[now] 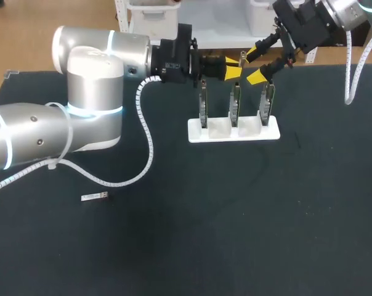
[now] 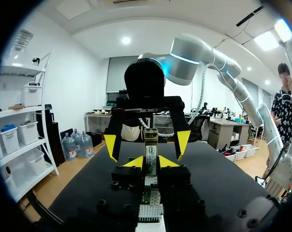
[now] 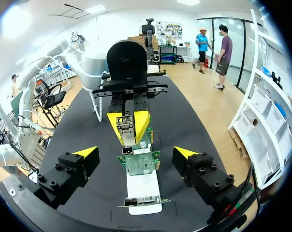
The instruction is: Pick up the optical module with the left hand, and insert it into the network port with the right hand.
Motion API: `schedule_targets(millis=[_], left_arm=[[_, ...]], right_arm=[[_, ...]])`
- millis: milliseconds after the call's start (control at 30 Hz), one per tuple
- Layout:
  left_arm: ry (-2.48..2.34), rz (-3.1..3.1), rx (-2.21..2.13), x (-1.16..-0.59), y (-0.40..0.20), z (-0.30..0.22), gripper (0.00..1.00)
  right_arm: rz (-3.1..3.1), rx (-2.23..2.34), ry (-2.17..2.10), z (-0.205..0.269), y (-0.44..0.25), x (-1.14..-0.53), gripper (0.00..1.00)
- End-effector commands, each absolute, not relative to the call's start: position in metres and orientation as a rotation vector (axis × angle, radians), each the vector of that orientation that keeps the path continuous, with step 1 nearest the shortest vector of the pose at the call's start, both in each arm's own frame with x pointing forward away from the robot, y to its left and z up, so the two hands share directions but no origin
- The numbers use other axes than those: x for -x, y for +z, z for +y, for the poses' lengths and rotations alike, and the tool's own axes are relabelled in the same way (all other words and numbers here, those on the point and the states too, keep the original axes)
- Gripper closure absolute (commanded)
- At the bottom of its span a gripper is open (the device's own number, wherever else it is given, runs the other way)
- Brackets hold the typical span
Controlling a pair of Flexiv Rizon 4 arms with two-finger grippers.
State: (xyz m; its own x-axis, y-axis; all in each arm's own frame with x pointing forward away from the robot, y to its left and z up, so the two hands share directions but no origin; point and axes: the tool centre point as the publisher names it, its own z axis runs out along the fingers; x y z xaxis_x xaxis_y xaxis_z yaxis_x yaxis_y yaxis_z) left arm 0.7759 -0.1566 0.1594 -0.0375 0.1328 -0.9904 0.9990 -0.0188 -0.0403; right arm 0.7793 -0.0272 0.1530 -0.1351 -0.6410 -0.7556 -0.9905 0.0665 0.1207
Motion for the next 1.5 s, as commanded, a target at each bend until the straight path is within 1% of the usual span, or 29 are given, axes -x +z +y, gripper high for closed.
schedule_targets(millis=[33,1200,1500], left_arm=[[-1.191,1.326,-1.308,-0.778,0.160,-0.157,1.00],[-1.191,1.326,-1.308,-0.778,0.160,-0.157,1.00],[-1.191,1.326,-1.308,-0.778,0.160,-0.157,1.00]], right_arm=[[1.833,1.618,0.876,-0.027,0.153,-0.778,0.00],[1.833,1.618,0.876,-0.027,0.153,-0.778,0.00],[1.847,1.626,0.803,-0.042,0.158,-0.790,0.00]])
